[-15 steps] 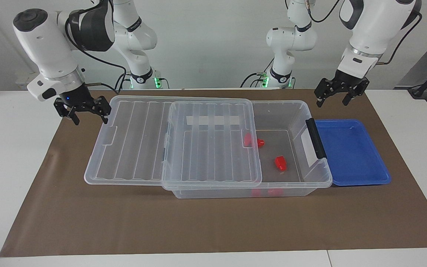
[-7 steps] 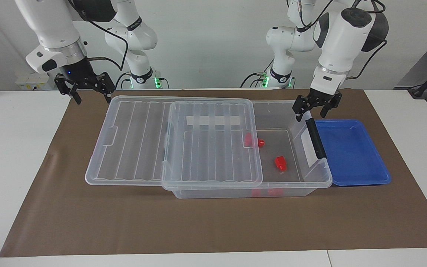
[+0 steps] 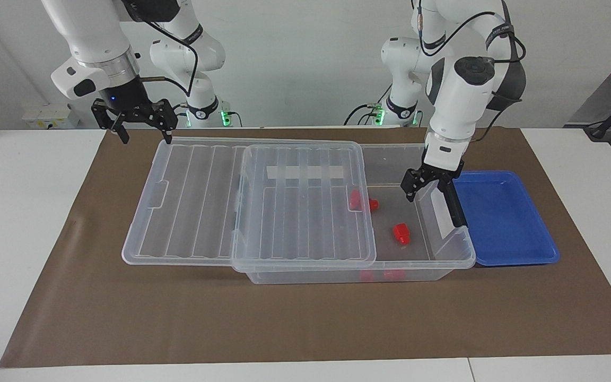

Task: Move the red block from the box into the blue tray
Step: 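Lower the left gripper into the box onto a red block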

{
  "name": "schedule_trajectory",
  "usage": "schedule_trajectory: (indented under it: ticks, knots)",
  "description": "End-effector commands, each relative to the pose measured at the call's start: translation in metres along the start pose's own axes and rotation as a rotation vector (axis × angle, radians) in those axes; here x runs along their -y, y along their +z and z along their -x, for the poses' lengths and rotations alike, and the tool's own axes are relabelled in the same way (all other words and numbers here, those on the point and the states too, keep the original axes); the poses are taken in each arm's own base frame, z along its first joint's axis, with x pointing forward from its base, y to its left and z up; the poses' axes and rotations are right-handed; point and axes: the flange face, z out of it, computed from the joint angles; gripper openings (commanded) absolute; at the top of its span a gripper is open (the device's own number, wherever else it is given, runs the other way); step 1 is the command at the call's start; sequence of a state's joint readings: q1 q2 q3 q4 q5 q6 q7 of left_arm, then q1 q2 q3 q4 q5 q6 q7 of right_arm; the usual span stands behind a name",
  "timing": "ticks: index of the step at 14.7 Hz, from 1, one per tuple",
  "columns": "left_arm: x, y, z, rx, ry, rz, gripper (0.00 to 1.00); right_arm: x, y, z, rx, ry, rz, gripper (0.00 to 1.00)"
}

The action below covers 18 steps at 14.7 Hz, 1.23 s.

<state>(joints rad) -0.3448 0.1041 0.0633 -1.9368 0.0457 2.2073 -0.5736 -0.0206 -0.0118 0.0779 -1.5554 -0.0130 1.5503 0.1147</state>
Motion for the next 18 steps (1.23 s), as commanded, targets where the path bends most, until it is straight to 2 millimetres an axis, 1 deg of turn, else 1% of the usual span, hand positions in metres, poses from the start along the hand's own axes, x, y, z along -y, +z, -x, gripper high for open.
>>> schedule_trajectory:
  ticks: [1, 4, 6, 8, 11, 15, 18]
  knots:
    - [0.007, 0.030, 0.008, -0.025, -0.015, -0.001, 1.00, -0.008, 0.002, 0.002, 0.031, 0.029, 0.009, 1.00]
    - [-0.006, 0.076, 0.010, -0.022, -0.058, -0.001, 1.00, -0.008, 0.003, 0.003, 0.030, 0.026, 0.014, 1.00]
    - [-0.007, 0.094, 0.012, -0.008, -0.053, -0.013, 1.00, -0.008, 0.003, 0.003, 0.034, 0.023, 0.009, 1.00]
    - [-0.013, 0.107, 0.016, -0.011, -0.027, -0.019, 1.00, -0.008, 0.005, 0.005, 0.046, 0.021, 0.011, 1.00]
    - [-0.012, 0.120, 0.021, -0.013, 0.026, -0.057, 1.00, -0.009, 0.007, 0.007, 0.052, 0.027, 0.011, 1.00]
    - [-0.010, 0.138, 0.041, 0.000, 0.085, -0.057, 1.00, -0.011, 0.010, 0.007, 0.054, 0.027, 0.005, 1.00]
    - [-0.009, 0.142, 0.043, -0.003, 0.088, -0.054, 1.00, -0.013, 0.011, 0.009, 0.058, 0.037, -0.001, 1.00]
